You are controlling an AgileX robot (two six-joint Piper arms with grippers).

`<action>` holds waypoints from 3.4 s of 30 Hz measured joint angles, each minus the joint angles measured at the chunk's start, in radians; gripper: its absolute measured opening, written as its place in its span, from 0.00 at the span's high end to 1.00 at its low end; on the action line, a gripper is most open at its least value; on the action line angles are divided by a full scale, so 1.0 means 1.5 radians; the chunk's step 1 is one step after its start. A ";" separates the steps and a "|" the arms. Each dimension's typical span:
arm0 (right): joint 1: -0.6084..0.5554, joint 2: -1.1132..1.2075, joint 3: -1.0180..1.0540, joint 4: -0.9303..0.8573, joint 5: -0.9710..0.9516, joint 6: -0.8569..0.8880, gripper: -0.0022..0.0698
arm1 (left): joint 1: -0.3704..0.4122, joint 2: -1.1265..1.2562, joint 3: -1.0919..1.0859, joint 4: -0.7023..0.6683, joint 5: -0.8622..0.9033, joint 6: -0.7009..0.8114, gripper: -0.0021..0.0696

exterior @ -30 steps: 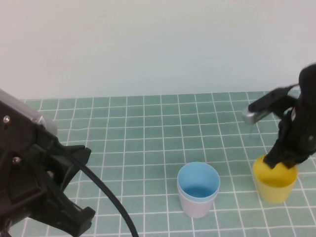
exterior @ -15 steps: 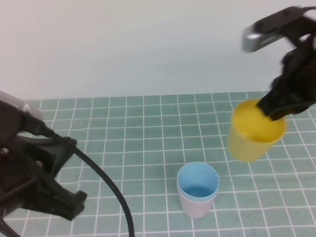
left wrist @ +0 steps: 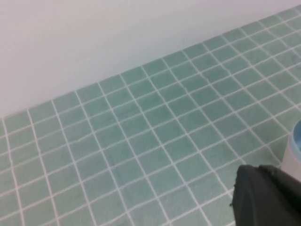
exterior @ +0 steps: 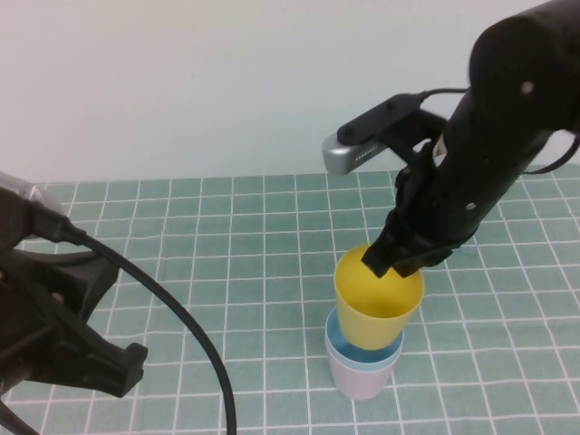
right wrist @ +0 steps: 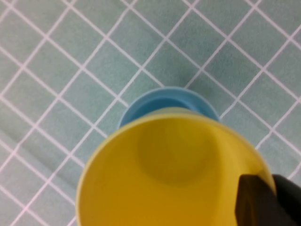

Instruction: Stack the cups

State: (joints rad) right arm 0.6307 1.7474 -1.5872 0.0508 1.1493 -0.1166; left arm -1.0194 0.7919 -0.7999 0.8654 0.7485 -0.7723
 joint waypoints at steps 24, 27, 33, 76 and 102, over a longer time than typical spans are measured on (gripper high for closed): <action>0.000 0.083 -0.021 -0.009 -0.022 0.001 0.67 | 0.000 0.000 0.003 0.001 0.015 0.000 0.97; 0.000 0.081 -0.045 -0.009 -0.019 0.001 0.66 | 0.000 0.000 0.003 0.001 0.015 0.000 0.97; 0.000 0.008 -0.080 -0.009 -0.027 0.001 0.69 | 0.000 0.000 0.003 0.004 0.025 0.000 0.97; 0.000 -0.676 0.742 -0.063 -0.565 -0.022 0.97 | 0.349 -0.217 0.119 0.015 0.069 0.000 0.97; 0.000 -0.676 0.744 -0.068 -0.560 -0.022 0.97 | 0.418 -0.356 0.229 -0.049 0.316 0.041 0.97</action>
State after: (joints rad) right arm 0.6307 0.7331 -0.4710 -0.0505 0.3099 -0.1491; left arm -0.3919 0.2581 -0.4568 0.7926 1.2228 -0.7113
